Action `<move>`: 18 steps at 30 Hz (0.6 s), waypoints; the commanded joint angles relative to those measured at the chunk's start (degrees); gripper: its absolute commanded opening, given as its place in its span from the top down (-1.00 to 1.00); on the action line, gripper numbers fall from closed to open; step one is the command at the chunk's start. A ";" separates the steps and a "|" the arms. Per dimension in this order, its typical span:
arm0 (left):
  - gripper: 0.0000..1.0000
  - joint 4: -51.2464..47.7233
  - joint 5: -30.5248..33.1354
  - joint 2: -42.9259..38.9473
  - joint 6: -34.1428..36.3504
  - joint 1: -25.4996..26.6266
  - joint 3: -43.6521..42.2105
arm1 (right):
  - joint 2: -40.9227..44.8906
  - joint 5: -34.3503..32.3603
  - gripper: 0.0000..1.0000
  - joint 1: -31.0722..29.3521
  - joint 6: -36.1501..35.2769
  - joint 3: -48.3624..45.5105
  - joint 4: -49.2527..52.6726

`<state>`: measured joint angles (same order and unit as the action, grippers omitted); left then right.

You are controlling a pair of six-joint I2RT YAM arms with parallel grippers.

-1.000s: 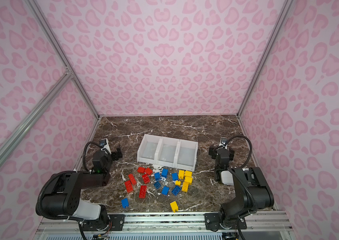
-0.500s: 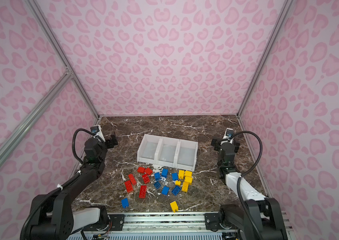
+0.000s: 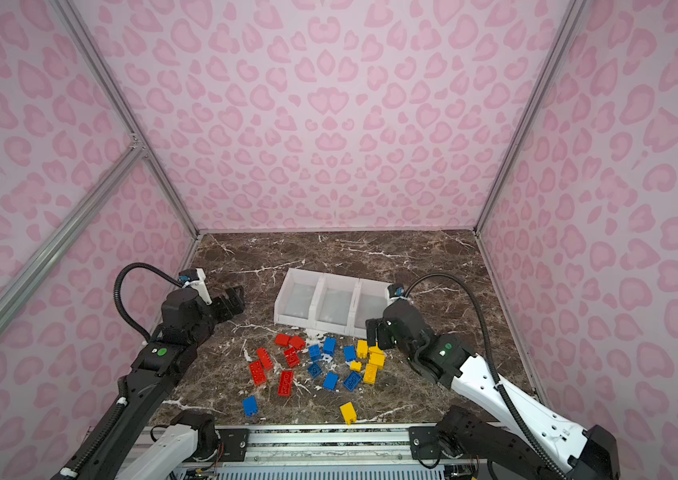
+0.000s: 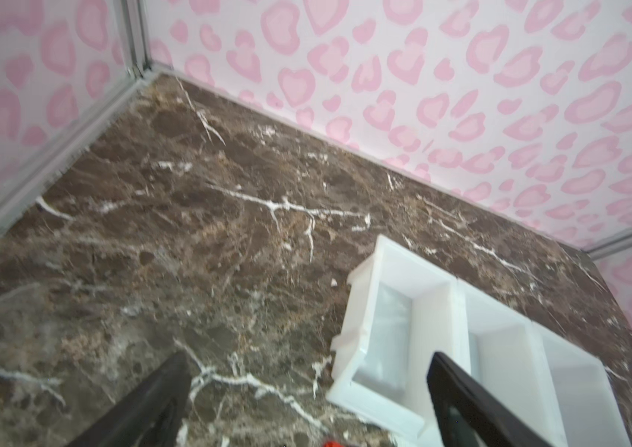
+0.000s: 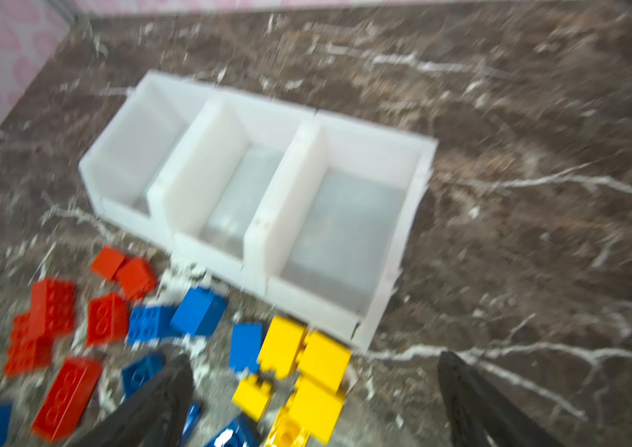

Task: Sort the legos into containers by color
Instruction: 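Grasp the small yellow brick nearest the robot with the right gripper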

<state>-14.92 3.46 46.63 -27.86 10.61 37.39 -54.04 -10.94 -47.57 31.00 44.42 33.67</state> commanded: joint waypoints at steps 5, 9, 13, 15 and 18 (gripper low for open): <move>-0.95 -6.31 -2.41 -4.47 -7.01 3.00 -6.50 | -8.04 -2.20 -0.91 -20.26 19.96 0.22 11.52; -0.95 -7.18 -2.31 -4.38 -7.03 3.53 -7.15 | -14.48 1.42 -0.80 -25.74 23.55 0.85 9.53; -0.95 -7.77 -2.91 -4.22 -7.19 4.05 -7.04 | -20.23 2.94 -0.66 -29.07 25.58 1.22 6.55; -0.95 -7.78 -2.94 -4.61 -7.47 4.24 -7.36 | -22.14 3.85 -0.58 -29.82 25.85 1.47 4.92; -0.95 -7.81 -2.94 -5.30 -8.04 4.35 -8.17 | -24.14 4.81 -0.46 -30.21 26.36 1.26 3.45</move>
<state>-22.48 0.86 41.76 -34.89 14.92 29.78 -77.14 -7.27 -77.58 55.31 45.65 39.03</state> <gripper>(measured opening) 0.973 0.739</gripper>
